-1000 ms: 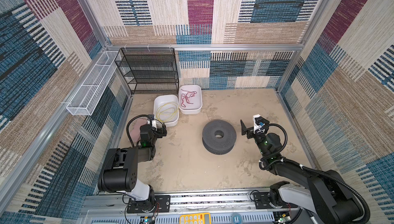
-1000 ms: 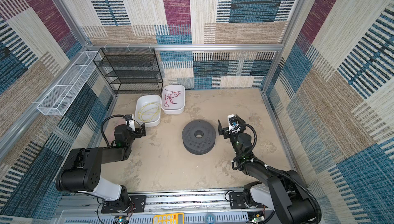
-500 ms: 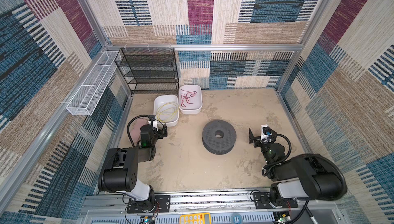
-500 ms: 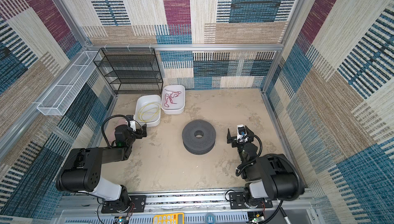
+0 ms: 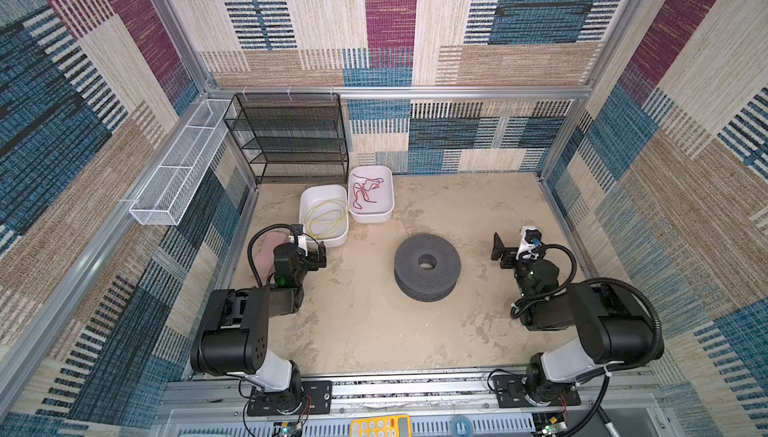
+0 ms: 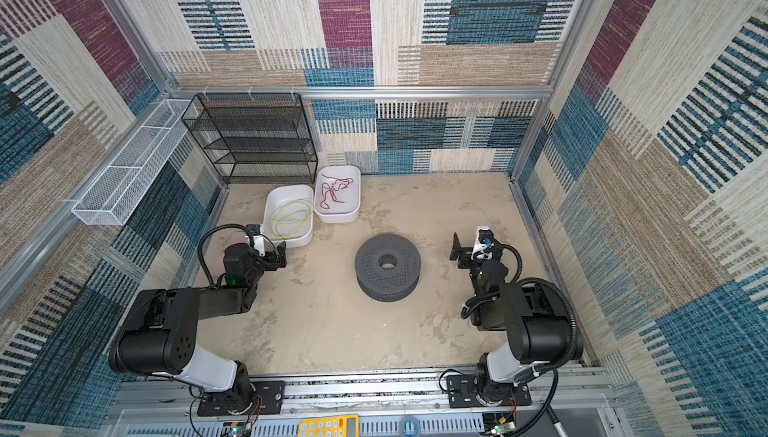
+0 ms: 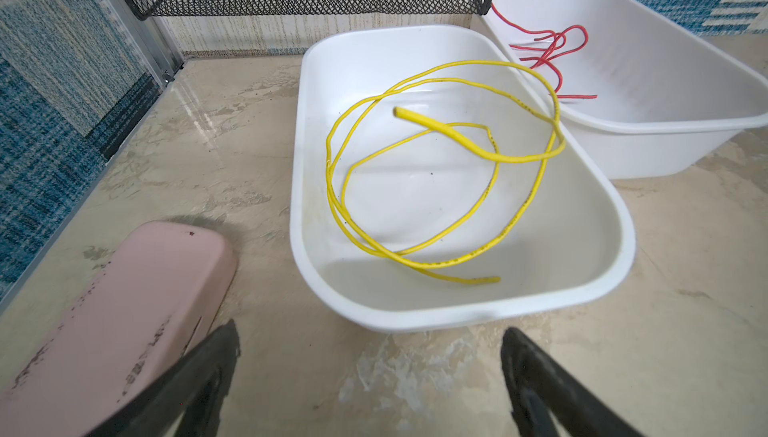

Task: Wrap the cables

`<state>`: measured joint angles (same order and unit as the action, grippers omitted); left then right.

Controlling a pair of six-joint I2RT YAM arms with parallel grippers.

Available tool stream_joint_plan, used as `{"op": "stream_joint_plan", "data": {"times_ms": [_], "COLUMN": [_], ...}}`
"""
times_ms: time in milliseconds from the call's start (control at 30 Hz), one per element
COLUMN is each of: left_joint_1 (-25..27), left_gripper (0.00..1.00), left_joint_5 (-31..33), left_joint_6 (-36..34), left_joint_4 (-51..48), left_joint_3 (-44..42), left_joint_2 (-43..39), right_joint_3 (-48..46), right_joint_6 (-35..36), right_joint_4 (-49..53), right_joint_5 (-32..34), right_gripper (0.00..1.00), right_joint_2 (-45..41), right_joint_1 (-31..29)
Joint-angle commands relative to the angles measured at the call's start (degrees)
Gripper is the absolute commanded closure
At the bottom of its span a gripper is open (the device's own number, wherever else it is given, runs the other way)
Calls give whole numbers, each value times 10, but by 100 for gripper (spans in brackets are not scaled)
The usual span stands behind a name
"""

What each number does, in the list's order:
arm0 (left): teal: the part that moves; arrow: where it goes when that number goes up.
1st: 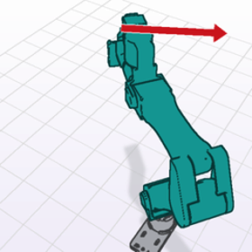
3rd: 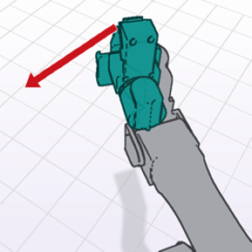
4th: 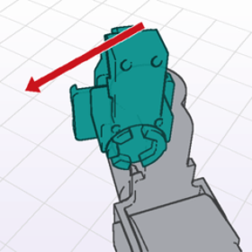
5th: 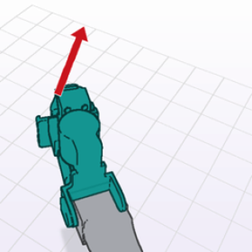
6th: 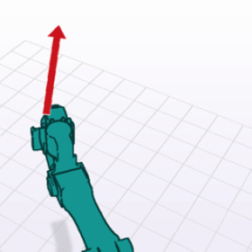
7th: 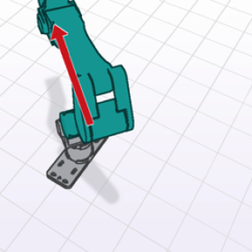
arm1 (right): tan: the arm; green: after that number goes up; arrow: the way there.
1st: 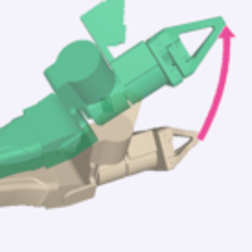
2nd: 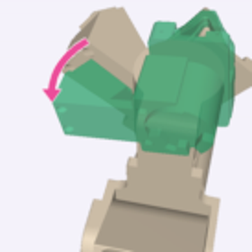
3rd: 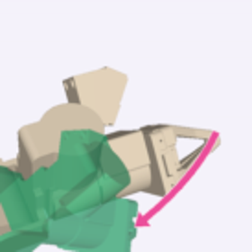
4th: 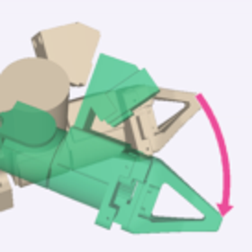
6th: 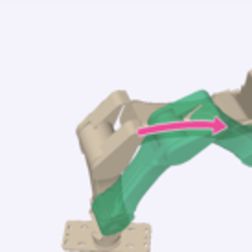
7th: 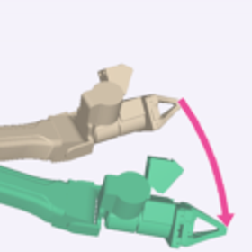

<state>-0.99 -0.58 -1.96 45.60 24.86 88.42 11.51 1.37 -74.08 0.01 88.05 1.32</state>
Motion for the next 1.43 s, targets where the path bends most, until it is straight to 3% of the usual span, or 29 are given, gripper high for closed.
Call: {"op": "stream_joint_plan", "data": {"times_ms": [0, 1400], "left_joint_1": [0, 0], "left_gripper": [0, 0], "left_joint_5": [-7, -7], "left_joint_6": [-1, -1], "left_joint_4": [8, 7], "left_joint_3": [-2, -1], "left_joint_2": [-1, -1], "right_joint_3": [1, 10], "right_joint_6": [-10, 3], "right_joint_4": [-2, 14], "right_joint_5": [-7, -36], "right_gripper": [1, 1], "right_joint_2": [-1, 0], "right_joint_1": [-1, -3]}}
